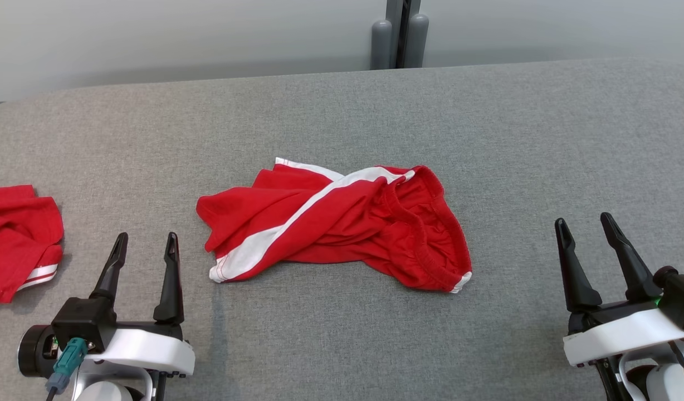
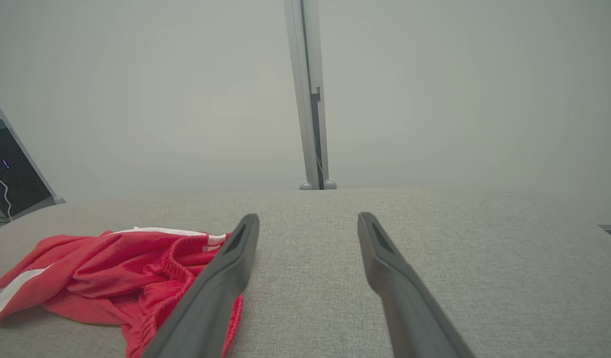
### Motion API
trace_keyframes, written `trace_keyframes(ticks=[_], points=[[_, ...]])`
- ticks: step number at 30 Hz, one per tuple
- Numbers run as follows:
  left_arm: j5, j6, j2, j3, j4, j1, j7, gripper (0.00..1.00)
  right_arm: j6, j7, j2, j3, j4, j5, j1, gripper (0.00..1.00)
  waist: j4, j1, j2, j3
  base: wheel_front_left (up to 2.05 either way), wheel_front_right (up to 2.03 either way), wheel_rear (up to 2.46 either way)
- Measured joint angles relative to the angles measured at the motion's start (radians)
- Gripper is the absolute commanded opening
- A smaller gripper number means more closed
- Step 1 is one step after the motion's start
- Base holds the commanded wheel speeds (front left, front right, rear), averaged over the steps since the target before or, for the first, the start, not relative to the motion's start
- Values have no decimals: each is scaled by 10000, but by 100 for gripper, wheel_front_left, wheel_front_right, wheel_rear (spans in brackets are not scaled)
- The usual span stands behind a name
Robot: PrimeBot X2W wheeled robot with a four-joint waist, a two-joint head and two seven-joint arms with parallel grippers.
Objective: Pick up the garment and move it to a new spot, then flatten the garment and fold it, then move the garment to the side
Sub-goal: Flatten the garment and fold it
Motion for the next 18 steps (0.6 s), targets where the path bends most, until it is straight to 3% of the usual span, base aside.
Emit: trace_keyframes(ticks=[10, 18], points=[[-61, -111, -86, -228, 134, -259, 0, 100, 0, 345, -153, 86, -159, -40, -88, 100, 254, 1, 0, 134, 0, 0, 0], [-58, -391, -362, -512, 263, -911, -59, 100, 0, 1078, -844, 1801, 397, 430, -1445, 100, 944, 0, 0, 610, 0, 0, 0]])
